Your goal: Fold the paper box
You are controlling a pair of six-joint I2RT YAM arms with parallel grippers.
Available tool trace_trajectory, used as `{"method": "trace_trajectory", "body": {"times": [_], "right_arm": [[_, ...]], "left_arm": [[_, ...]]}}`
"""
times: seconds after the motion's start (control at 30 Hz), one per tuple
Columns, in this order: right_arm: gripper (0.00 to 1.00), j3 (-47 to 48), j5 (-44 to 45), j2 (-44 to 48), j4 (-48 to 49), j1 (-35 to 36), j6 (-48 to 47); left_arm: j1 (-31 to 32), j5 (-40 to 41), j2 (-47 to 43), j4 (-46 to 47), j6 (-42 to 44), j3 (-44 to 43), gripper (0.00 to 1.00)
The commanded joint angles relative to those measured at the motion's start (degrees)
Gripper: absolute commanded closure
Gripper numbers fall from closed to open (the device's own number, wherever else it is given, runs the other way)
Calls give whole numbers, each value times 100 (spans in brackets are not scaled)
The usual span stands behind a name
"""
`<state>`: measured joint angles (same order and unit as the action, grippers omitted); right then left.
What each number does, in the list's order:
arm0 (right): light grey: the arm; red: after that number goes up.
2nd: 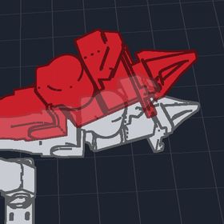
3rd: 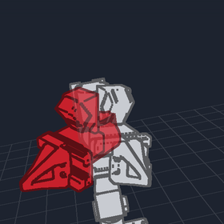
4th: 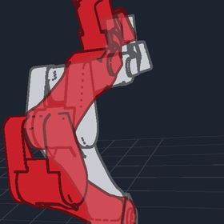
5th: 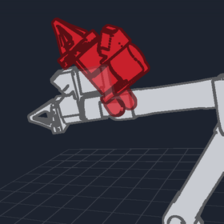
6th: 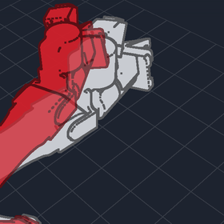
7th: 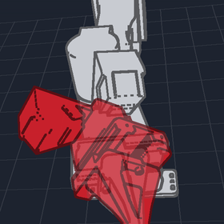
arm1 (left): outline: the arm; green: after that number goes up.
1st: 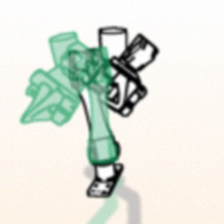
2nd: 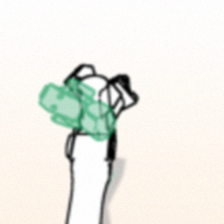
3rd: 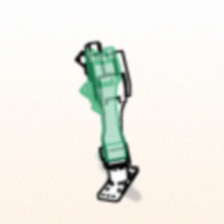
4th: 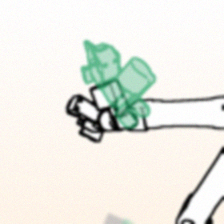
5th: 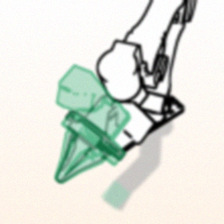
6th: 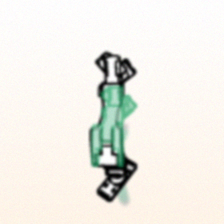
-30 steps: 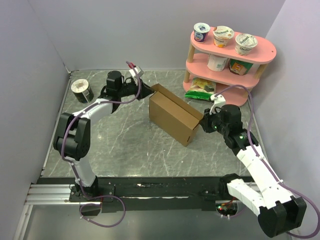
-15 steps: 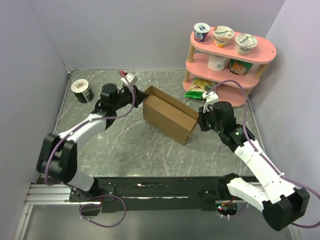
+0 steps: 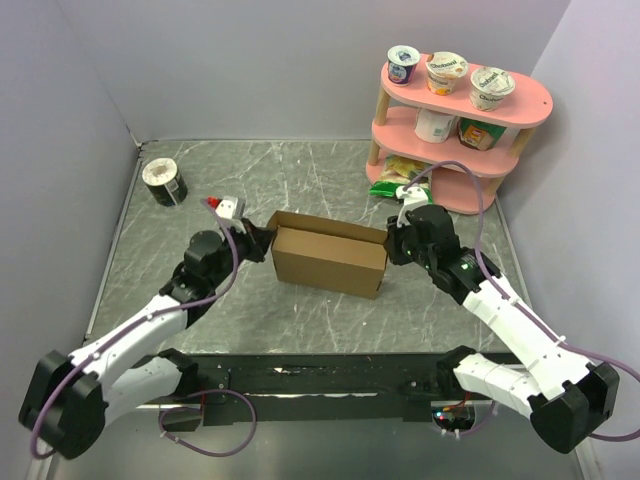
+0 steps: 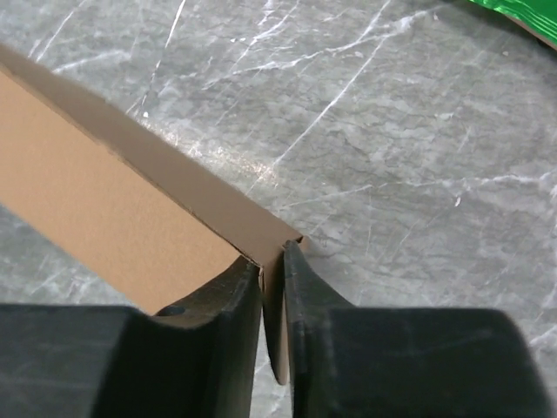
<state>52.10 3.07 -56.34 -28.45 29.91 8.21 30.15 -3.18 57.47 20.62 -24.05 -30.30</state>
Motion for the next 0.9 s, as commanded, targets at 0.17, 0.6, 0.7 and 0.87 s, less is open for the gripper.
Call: {"method": "trace_trajectory", "body": {"times": [0.17, 0.6, 0.7, 0.87], "right_arm": [[49, -86, 229, 456, 76, 129, 480], [67, 90, 615, 615, -450, 120, 620], [69, 108, 782, 615, -565, 120, 717], [68, 152, 932, 641, -653, 129, 867]], "left_arm": [[325, 599, -685, -735, -513, 201, 95], [404, 757, -658, -1051, -355, -63, 97], [430, 801, -702, -1078, -311, -81, 97], [518, 845, -694, -1148, -258, -134, 98]]}}
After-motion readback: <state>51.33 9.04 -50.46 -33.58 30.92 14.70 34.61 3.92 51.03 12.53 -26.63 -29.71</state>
